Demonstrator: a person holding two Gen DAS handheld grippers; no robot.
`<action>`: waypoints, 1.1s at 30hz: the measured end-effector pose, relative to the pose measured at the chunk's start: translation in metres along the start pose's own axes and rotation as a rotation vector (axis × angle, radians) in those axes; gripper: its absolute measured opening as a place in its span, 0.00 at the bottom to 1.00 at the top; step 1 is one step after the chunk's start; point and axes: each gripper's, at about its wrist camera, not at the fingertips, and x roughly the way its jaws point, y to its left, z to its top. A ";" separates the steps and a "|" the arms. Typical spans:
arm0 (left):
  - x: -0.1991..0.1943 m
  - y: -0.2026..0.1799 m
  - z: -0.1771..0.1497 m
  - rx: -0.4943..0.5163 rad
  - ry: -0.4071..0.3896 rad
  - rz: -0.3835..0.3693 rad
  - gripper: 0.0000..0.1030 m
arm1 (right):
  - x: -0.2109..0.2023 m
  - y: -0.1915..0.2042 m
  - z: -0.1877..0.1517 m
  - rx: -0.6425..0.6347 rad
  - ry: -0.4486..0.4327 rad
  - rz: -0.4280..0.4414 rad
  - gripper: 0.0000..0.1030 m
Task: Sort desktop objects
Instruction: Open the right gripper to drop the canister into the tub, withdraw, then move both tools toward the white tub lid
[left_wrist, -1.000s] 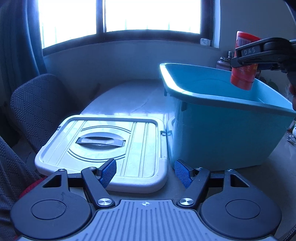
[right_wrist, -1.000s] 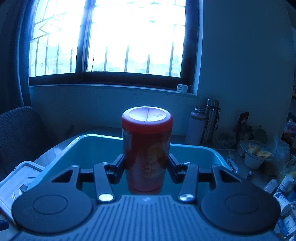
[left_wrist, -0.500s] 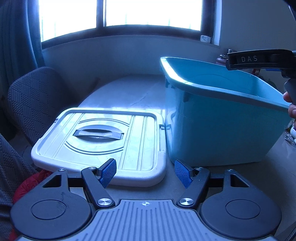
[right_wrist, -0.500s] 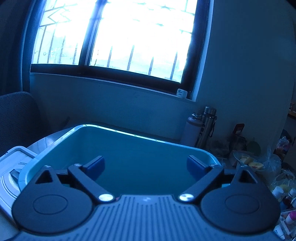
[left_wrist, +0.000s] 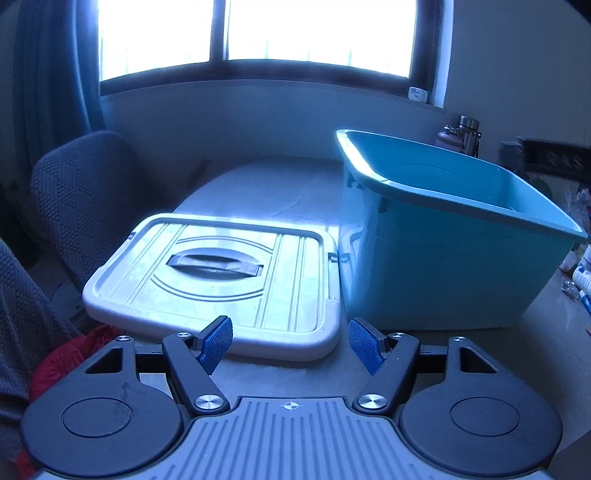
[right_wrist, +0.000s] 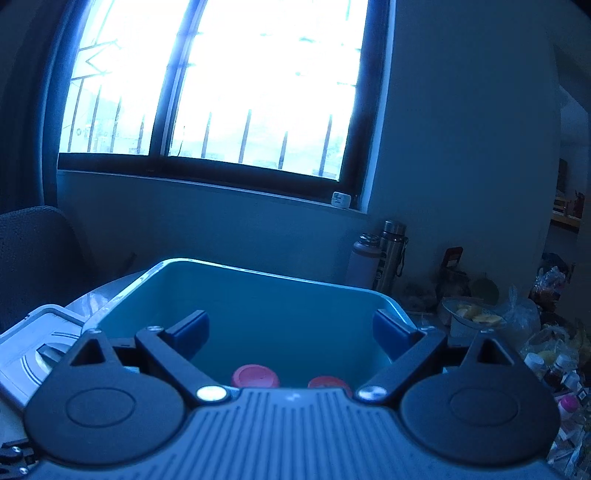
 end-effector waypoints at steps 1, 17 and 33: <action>-0.002 0.001 -0.001 0.001 0.000 -0.003 0.70 | -0.005 -0.003 -0.004 0.009 0.003 -0.002 0.92; -0.031 0.015 -0.040 0.023 0.033 0.005 0.70 | -0.057 -0.010 -0.073 0.105 0.159 -0.012 0.92; -0.058 0.037 -0.066 0.012 0.059 0.048 0.70 | -0.087 0.008 -0.105 0.109 0.224 0.036 0.92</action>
